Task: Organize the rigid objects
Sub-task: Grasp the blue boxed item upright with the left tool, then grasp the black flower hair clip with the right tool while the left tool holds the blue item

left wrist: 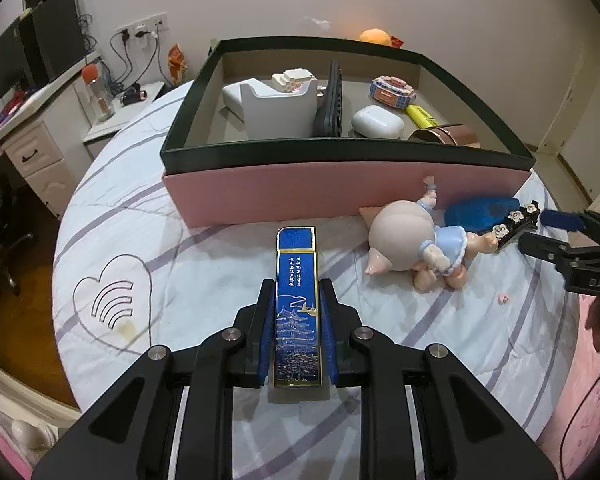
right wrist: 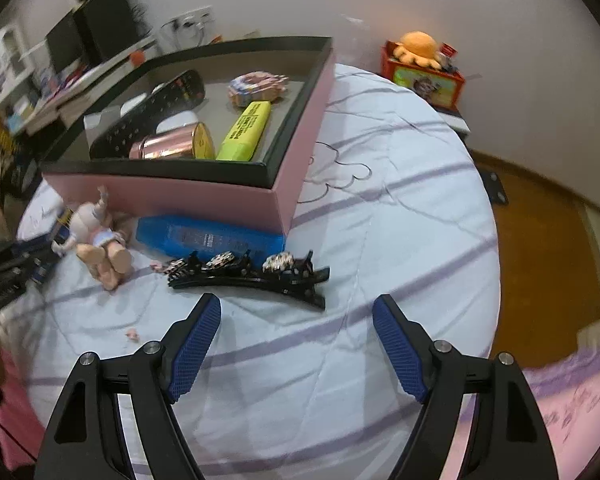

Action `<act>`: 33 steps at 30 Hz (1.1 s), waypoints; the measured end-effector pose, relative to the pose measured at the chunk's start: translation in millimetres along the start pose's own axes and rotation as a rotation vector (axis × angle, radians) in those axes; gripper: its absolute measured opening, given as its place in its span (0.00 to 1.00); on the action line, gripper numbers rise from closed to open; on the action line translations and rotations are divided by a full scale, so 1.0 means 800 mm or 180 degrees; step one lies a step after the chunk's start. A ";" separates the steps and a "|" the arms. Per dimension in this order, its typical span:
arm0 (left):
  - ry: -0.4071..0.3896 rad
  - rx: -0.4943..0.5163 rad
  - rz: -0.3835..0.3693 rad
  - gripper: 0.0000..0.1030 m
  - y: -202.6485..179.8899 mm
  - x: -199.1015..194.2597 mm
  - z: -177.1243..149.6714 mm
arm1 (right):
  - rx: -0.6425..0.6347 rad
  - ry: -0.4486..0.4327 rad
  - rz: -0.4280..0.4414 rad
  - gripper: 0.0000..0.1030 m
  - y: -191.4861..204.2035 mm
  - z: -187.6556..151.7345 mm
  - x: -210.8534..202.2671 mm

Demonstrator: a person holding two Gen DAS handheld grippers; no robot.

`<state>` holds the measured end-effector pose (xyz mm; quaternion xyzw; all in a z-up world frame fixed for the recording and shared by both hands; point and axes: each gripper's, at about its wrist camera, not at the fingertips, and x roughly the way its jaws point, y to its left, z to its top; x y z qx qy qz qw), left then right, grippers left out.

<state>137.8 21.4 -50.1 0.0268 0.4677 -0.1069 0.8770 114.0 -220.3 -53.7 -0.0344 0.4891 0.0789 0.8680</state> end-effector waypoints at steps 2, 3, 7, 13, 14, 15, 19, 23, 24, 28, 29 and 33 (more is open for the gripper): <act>0.0010 -0.0023 0.0016 0.20 -0.001 -0.001 0.000 | -0.0219 -0.0018 -0.0004 0.77 0.003 0.005 0.009; 0.0013 -0.0030 0.0022 0.20 -0.001 -0.001 -0.001 | -0.0313 -0.0031 0.0037 0.77 0.003 0.008 0.013; 0.0023 -0.0043 0.0054 0.20 -0.002 -0.002 -0.001 | -0.0515 -0.0040 0.0242 0.74 0.004 0.018 0.019; 0.0040 -0.0017 0.0050 0.20 -0.006 0.001 0.001 | -0.0847 0.0051 0.0491 0.46 0.030 0.010 0.008; 0.0040 -0.0007 0.0046 0.20 -0.007 0.001 0.001 | -0.0869 0.0060 0.0514 0.46 0.034 0.008 0.006; 0.0041 0.0004 0.0042 0.20 -0.007 0.001 0.001 | -0.0865 0.0064 0.0536 0.47 0.035 0.008 0.006; 0.0045 0.0009 0.0036 0.20 -0.007 0.001 0.001 | -0.0732 0.0027 0.0499 0.47 0.027 0.013 0.007; 0.0055 0.0003 0.0035 0.20 -0.007 0.002 0.000 | -0.0698 0.0042 0.0622 0.47 0.024 0.017 0.016; 0.0055 0.0004 0.0034 0.20 -0.008 0.002 0.000 | -0.0732 0.0053 0.0699 0.47 0.028 0.016 0.013; 0.0060 0.0016 0.0032 0.20 -0.008 0.003 0.000 | -0.0930 0.0073 0.0982 0.46 0.051 0.002 0.000; 0.0060 0.0021 0.0031 0.20 -0.009 0.004 0.000 | -0.0973 0.0093 0.1037 0.46 0.057 -0.002 -0.003; 0.0057 0.0038 0.0020 0.20 -0.009 0.003 0.000 | -0.0969 0.0067 0.1092 0.46 0.065 -0.009 -0.011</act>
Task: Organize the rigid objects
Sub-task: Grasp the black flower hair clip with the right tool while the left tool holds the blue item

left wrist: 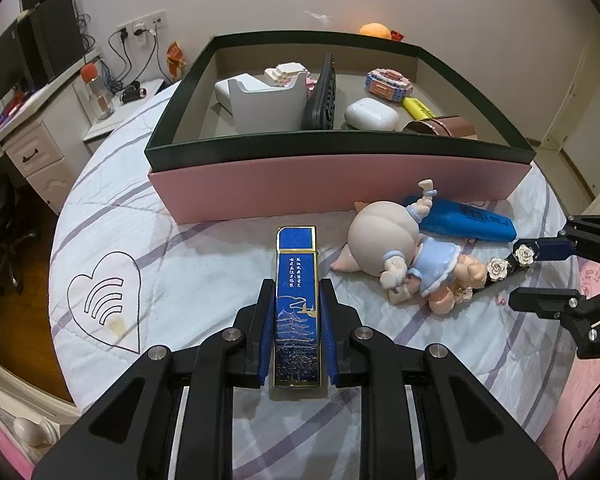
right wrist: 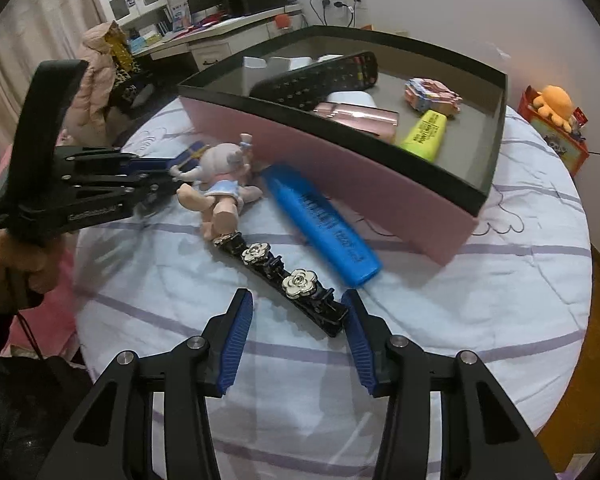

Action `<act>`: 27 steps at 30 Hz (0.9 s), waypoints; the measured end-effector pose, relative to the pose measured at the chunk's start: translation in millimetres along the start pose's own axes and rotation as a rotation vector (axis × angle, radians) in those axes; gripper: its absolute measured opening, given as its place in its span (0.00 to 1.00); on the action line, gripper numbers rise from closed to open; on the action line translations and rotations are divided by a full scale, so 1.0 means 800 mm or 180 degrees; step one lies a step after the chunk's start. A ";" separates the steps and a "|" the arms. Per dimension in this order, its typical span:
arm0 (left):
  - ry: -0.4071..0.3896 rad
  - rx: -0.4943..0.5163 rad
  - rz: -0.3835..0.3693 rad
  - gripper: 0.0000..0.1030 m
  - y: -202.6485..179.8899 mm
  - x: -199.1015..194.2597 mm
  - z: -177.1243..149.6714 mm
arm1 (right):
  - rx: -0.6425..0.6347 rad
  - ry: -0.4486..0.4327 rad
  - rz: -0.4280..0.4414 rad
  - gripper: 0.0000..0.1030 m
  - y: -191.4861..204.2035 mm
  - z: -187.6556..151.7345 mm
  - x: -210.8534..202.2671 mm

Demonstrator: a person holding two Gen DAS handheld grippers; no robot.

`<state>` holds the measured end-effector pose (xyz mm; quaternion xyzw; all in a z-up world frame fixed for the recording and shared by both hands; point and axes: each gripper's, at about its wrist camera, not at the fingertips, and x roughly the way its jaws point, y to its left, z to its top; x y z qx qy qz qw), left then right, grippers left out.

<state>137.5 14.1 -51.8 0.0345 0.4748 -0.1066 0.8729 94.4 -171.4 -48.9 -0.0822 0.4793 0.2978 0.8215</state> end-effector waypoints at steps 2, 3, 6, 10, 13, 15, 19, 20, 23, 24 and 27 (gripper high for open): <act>0.0000 0.0004 -0.0003 0.20 0.000 -0.001 -0.001 | 0.0051 -0.0041 -0.0023 0.46 -0.002 0.002 -0.001; -0.0001 0.0006 -0.0002 0.20 0.000 -0.001 -0.001 | 0.0088 -0.0045 -0.0056 0.46 -0.006 0.003 0.001; -0.0002 0.0014 -0.0001 0.20 0.000 0.000 -0.001 | 0.0054 0.0002 -0.0038 0.46 -0.004 0.006 0.012; 0.0001 0.0024 -0.0001 0.20 -0.001 -0.001 -0.002 | -0.0132 0.0051 0.0128 0.28 0.011 0.005 0.010; 0.0002 0.0036 0.0006 0.20 -0.002 0.000 -0.001 | -0.0181 0.0092 0.0114 0.26 0.018 0.009 0.018; 0.0002 0.0042 0.0001 0.20 -0.002 0.000 -0.002 | -0.0154 0.0062 0.0137 0.26 0.019 0.012 0.022; -0.0002 0.0039 -0.0012 0.20 -0.002 -0.001 -0.003 | -0.0181 0.0025 0.0152 0.20 0.027 0.012 0.022; -0.0006 0.0035 -0.0015 0.20 -0.002 -0.002 -0.003 | -0.0176 0.0007 0.0148 0.19 0.029 0.010 0.021; -0.0021 0.0013 -0.0023 0.20 0.000 -0.004 -0.003 | -0.0122 -0.0051 0.0123 0.17 0.030 0.003 0.014; -0.0031 0.0007 -0.0026 0.20 0.000 -0.006 -0.003 | -0.0070 -0.0091 0.0138 0.17 0.027 -0.001 0.008; -0.0065 -0.0011 -0.0033 0.20 0.003 -0.011 -0.003 | 0.0053 -0.0192 0.0199 0.14 0.026 -0.009 -0.004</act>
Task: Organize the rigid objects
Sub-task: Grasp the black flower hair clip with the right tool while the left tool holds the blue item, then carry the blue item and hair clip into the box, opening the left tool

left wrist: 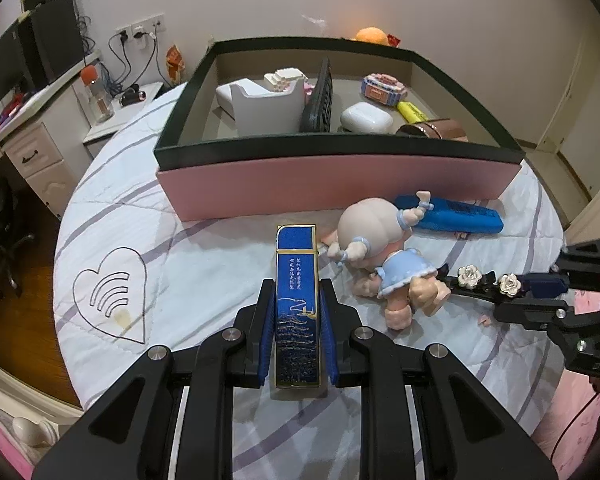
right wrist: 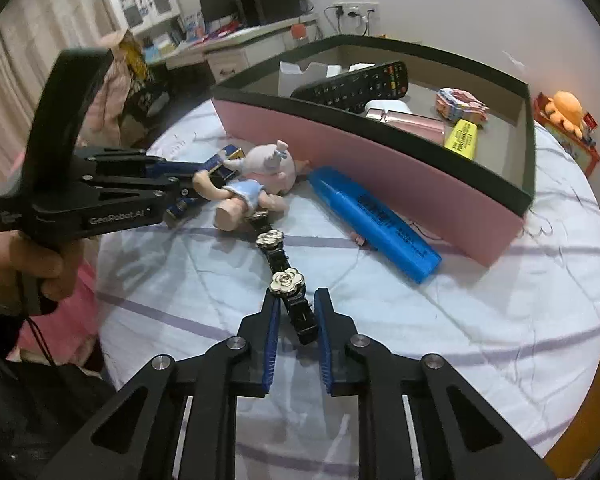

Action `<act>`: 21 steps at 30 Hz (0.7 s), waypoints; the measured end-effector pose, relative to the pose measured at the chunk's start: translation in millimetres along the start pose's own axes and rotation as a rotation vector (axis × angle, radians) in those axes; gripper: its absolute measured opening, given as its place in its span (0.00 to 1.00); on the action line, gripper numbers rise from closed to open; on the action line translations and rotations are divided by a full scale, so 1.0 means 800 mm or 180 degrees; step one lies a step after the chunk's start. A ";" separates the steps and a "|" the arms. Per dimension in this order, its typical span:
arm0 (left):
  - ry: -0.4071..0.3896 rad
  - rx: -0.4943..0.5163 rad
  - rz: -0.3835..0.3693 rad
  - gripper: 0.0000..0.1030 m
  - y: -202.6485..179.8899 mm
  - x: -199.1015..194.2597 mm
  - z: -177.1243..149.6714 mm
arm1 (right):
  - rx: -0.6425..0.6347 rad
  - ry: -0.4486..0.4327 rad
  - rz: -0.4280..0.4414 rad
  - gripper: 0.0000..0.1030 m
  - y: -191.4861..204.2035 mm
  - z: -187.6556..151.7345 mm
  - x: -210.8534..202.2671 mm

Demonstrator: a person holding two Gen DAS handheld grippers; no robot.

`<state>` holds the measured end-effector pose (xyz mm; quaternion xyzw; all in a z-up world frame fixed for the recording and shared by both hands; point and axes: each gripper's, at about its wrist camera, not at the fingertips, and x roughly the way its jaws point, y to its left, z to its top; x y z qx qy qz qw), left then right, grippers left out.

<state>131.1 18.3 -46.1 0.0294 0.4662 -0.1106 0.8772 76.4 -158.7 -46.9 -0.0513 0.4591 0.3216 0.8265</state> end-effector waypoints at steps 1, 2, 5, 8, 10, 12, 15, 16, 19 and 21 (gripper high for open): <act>-0.0012 -0.0005 -0.0002 0.20 0.001 -0.002 0.000 | 0.0031 -0.0038 0.0017 0.12 0.000 -0.001 -0.004; -0.0027 -0.0009 -0.0005 0.20 0.002 -0.004 0.000 | 0.0072 -0.0085 0.0032 0.11 0.000 -0.003 -0.009; -0.0061 -0.0015 -0.0014 0.20 0.004 -0.011 0.000 | 0.0121 -0.0146 0.0017 0.11 0.000 -0.003 -0.018; -0.0083 -0.0018 -0.0017 0.20 0.005 -0.017 -0.001 | 0.0165 -0.0207 0.0023 0.11 0.001 -0.002 -0.023; -0.0105 -0.0026 -0.0014 0.20 0.005 -0.021 -0.001 | 0.0192 -0.0259 0.0034 0.11 0.003 -0.003 -0.028; -0.0127 -0.0035 -0.0010 0.20 0.007 -0.025 0.000 | 0.0211 -0.0311 0.0033 0.11 0.005 -0.001 -0.031; -0.0143 -0.0038 -0.0008 0.20 0.008 -0.028 -0.001 | 0.0229 -0.0338 0.0017 0.11 0.007 -0.001 -0.032; -0.0142 -0.0038 -0.0009 0.20 0.008 -0.028 -0.001 | 0.0230 -0.0328 0.0004 0.11 0.008 -0.001 -0.031; -0.0129 -0.0033 -0.0018 0.20 0.007 -0.028 -0.002 | 0.0242 -0.0236 -0.0033 0.11 0.008 -0.003 -0.019; -0.0112 -0.0032 -0.0029 0.20 0.005 -0.027 -0.003 | 0.0235 -0.0129 -0.0131 0.11 0.011 -0.004 -0.006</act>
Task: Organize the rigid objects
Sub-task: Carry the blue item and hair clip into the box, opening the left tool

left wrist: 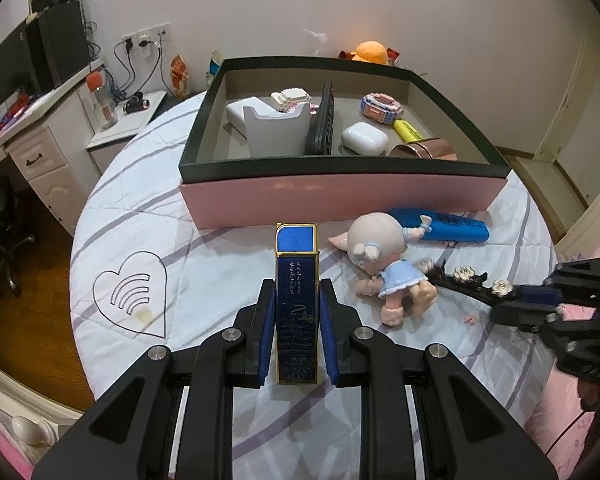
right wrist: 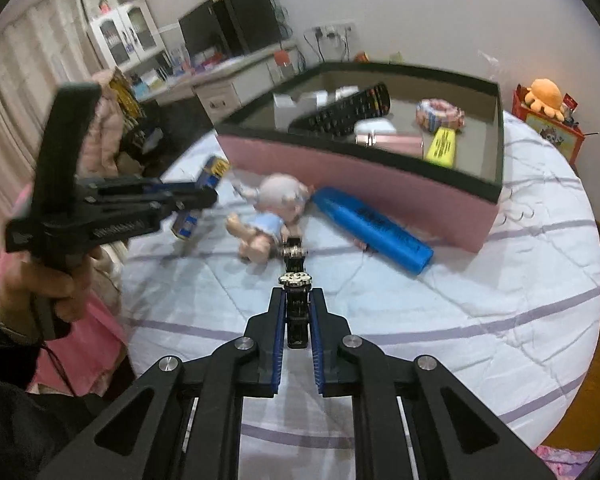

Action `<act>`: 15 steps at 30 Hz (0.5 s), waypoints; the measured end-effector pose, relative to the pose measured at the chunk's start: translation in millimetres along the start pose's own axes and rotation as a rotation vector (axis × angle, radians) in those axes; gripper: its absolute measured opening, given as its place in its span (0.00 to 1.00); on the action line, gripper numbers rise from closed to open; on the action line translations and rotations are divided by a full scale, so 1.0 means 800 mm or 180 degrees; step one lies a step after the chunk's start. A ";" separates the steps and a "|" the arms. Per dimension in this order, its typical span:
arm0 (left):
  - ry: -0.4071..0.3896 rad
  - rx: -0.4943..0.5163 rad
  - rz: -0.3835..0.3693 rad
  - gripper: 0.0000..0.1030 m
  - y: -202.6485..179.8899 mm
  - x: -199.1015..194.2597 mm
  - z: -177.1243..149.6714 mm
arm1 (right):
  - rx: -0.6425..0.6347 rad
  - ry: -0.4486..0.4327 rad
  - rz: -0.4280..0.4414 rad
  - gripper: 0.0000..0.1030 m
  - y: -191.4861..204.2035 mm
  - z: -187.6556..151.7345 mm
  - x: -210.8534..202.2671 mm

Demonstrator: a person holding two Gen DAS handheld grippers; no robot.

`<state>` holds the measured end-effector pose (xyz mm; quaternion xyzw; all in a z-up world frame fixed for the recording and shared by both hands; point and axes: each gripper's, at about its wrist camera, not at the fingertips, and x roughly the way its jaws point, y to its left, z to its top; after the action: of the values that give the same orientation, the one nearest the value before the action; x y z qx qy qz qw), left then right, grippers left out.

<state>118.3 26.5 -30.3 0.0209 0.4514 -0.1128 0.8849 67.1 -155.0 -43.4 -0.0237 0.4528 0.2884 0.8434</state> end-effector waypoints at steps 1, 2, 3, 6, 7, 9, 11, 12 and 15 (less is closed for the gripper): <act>0.0007 0.0002 -0.0003 0.20 -0.001 0.001 -0.001 | -0.0018 0.0043 -0.0019 0.11 0.002 -0.002 0.006; 0.0014 0.0004 -0.0002 0.20 -0.002 0.002 -0.002 | -0.0029 0.0078 -0.0040 0.11 0.003 -0.003 0.011; 0.0018 0.0004 -0.0004 0.20 -0.002 0.002 -0.002 | -0.0033 0.0103 -0.0045 0.11 0.005 -0.003 0.016; 0.0031 0.0005 0.0004 0.20 -0.002 0.004 -0.004 | -0.0023 0.0106 -0.0053 0.11 0.008 -0.005 0.023; 0.0032 0.0005 0.0005 0.20 -0.002 0.004 -0.004 | -0.0024 0.0097 -0.0073 0.11 0.008 -0.005 0.023; 0.0034 0.0009 0.0011 0.20 -0.002 0.004 -0.004 | -0.0020 0.0076 -0.0134 0.11 0.011 -0.005 0.022; 0.0031 0.0009 0.0011 0.20 -0.002 0.004 -0.004 | 0.0007 0.0053 -0.0194 0.10 0.011 -0.004 0.019; 0.0030 0.0011 0.0011 0.20 -0.002 0.004 -0.004 | 0.0026 0.0033 -0.0216 0.10 0.011 -0.004 0.016; 0.0017 0.0019 0.0017 0.20 -0.003 0.002 -0.003 | 0.0022 -0.0015 -0.0224 0.10 0.014 -0.001 0.007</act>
<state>116.7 24.1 -33.0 0.0251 0.4534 -0.1117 0.8839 63.6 -143.0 -45.8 -0.0360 0.4506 0.2571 0.8542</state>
